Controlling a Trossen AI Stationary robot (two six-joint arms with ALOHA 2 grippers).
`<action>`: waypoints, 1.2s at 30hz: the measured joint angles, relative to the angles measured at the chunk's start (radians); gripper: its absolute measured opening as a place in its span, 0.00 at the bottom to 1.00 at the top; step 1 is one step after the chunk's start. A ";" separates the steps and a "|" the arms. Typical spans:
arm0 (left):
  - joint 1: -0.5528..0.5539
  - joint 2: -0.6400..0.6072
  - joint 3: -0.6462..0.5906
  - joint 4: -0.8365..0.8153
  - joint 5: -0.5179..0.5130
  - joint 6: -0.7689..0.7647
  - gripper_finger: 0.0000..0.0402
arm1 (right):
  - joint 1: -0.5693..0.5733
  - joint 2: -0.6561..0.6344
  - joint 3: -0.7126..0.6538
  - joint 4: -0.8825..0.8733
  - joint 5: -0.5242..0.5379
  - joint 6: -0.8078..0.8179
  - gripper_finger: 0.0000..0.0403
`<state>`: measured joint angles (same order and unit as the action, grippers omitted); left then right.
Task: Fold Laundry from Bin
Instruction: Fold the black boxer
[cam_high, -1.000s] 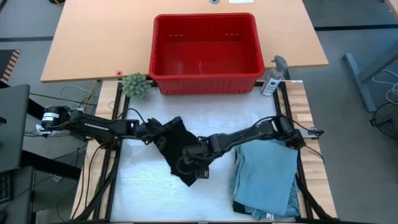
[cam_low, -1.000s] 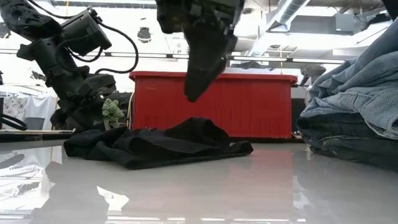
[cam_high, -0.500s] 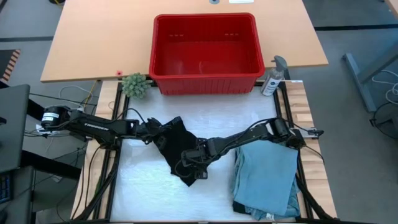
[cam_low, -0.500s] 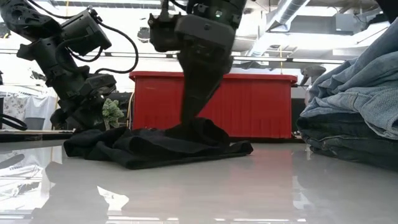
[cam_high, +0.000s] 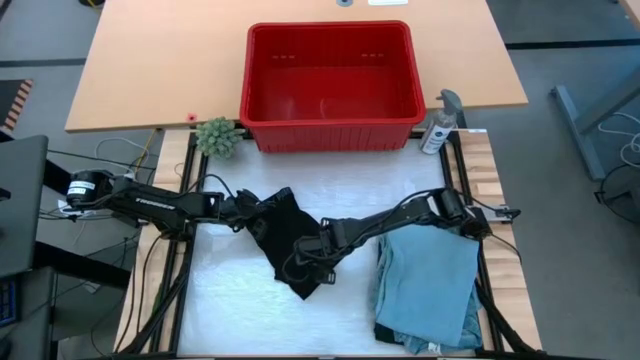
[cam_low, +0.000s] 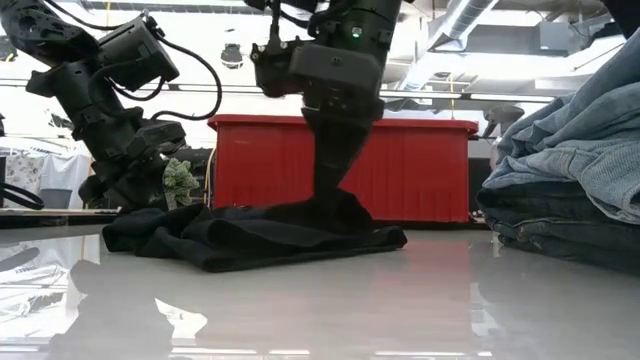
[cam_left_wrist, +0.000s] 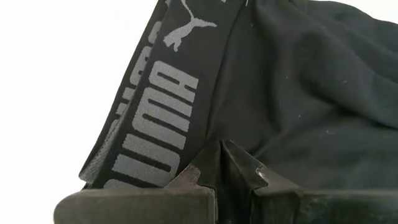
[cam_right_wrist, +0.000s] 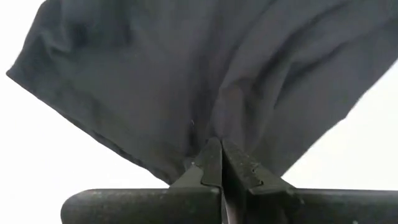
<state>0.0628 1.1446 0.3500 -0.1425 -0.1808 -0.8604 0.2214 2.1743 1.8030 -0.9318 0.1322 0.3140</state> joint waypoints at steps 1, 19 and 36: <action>0.000 0.000 0.000 -0.001 0.000 0.000 0.00 | -0.002 -0.004 0.000 -0.015 0.000 0.000 0.06; 0.000 0.000 0.000 -0.002 -0.015 0.000 0.00 | -0.076 -0.016 0.000 -0.204 0.021 0.062 0.06; 0.000 0.000 0.000 -0.003 -0.029 0.000 0.00 | -0.072 -0.065 -0.001 -0.289 -0.210 -0.059 0.49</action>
<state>0.0628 1.1443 0.3500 -0.1452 -0.2100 -0.8600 0.1490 2.1093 1.8023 -1.2204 -0.0781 0.2546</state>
